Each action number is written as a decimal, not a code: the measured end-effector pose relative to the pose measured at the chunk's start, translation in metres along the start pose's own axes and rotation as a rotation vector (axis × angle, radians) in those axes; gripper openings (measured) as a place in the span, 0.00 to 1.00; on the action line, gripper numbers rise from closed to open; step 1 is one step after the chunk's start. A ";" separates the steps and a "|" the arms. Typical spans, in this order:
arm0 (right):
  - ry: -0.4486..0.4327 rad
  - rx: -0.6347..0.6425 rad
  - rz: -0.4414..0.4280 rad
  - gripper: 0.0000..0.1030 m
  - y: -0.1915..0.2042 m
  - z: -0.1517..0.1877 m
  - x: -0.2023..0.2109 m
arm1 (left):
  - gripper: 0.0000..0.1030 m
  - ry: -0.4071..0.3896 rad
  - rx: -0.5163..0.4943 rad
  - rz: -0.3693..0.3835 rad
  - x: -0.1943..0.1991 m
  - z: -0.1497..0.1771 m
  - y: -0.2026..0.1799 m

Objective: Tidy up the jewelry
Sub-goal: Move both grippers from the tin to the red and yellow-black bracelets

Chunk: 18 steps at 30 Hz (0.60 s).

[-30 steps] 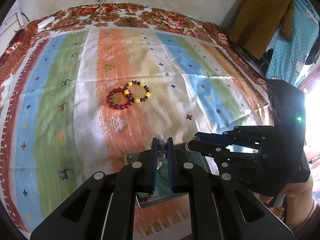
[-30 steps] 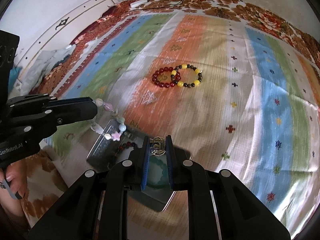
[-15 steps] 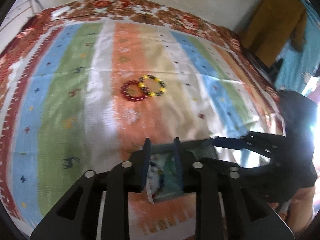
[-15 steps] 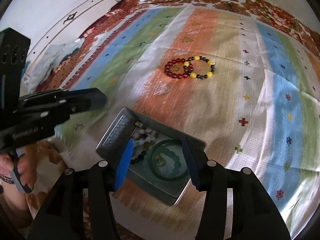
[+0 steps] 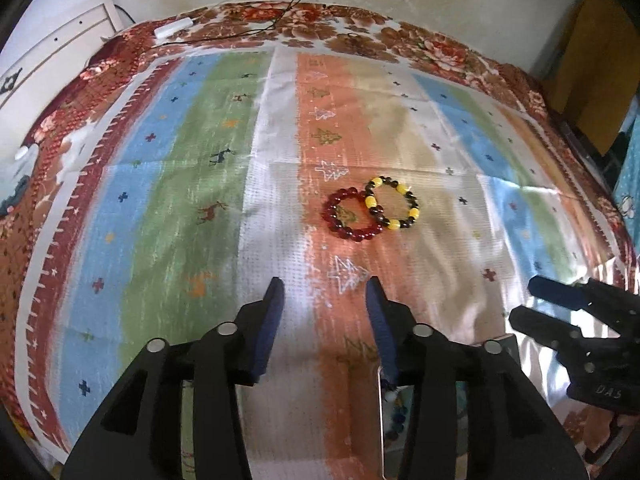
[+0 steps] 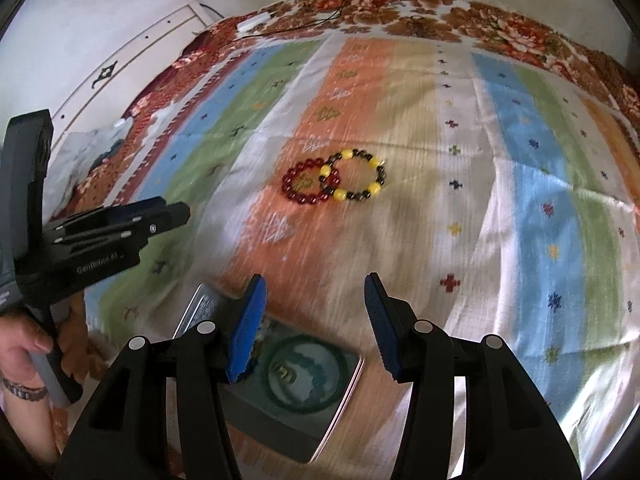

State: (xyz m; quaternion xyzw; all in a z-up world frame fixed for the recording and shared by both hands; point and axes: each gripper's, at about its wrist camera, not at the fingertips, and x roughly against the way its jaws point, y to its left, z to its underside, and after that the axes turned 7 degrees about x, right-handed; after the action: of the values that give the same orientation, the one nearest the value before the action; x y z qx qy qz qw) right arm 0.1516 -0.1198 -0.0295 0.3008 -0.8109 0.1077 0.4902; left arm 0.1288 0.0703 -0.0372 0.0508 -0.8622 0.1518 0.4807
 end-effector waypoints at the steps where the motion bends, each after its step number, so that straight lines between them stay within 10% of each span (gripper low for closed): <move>1: -0.006 -0.005 0.008 0.50 -0.002 -0.002 -0.002 | 0.46 0.000 -0.003 -0.005 -0.002 -0.001 -0.001; 18: -0.014 -0.064 0.116 0.51 -0.023 -0.026 -0.020 | 0.57 0.007 -0.033 -0.054 -0.031 -0.027 -0.015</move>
State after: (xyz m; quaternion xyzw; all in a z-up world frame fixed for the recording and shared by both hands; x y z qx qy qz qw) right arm 0.1913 -0.1182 -0.0369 0.2383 -0.8333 0.1079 0.4869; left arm 0.1707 0.0627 -0.0468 0.0656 -0.8611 0.1246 0.4885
